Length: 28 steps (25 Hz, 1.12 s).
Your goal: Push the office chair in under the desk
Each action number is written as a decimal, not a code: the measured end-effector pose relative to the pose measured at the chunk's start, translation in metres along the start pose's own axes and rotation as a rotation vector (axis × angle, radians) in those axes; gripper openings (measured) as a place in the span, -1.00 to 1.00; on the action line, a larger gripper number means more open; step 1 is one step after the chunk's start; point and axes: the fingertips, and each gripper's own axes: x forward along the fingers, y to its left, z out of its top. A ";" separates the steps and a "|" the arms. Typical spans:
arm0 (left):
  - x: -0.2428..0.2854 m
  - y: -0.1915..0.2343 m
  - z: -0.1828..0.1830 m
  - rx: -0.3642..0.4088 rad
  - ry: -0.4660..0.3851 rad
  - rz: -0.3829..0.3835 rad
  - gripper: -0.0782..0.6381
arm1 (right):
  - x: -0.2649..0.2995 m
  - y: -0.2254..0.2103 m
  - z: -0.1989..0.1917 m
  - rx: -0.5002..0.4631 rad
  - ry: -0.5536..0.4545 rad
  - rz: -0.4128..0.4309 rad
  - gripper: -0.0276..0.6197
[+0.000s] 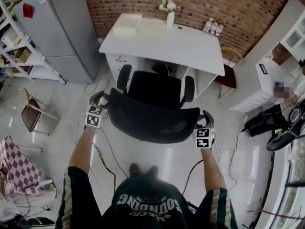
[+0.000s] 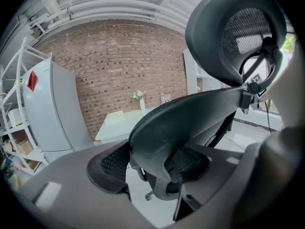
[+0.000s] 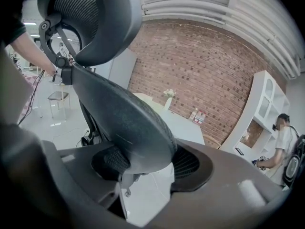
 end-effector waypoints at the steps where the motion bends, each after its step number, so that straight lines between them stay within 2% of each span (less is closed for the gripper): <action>1: 0.002 0.001 0.001 0.000 -0.004 -0.002 -0.06 | 0.002 -0.001 0.001 0.000 0.001 -0.002 -0.14; 6: 0.006 0.001 0.005 -0.018 -0.038 -0.005 -0.06 | 0.006 -0.006 0.002 0.017 0.014 -0.015 -0.14; 12: 0.006 0.003 0.000 -0.010 -0.016 -0.019 -0.05 | 0.004 -0.002 -0.001 0.045 0.017 -0.020 -0.14; 15: 0.003 0.003 -0.002 -0.002 -0.006 -0.016 -0.03 | -0.001 -0.004 -0.010 0.096 0.062 -0.076 -0.07; 17: -0.002 0.002 -0.004 -0.024 -0.017 -0.011 -0.02 | -0.011 -0.001 -0.017 0.114 0.075 -0.113 -0.07; 19: -0.010 0.002 -0.009 -0.041 -0.026 -0.008 0.00 | -0.025 0.004 -0.020 0.139 0.068 -0.127 -0.07; 23: -0.029 -0.008 -0.017 -0.012 -0.033 0.003 0.00 | -0.054 0.010 -0.020 0.177 0.018 -0.140 -0.11; 28: -0.060 -0.027 -0.015 -0.023 -0.085 -0.006 -0.03 | -0.092 0.026 -0.017 0.228 -0.023 -0.165 -0.15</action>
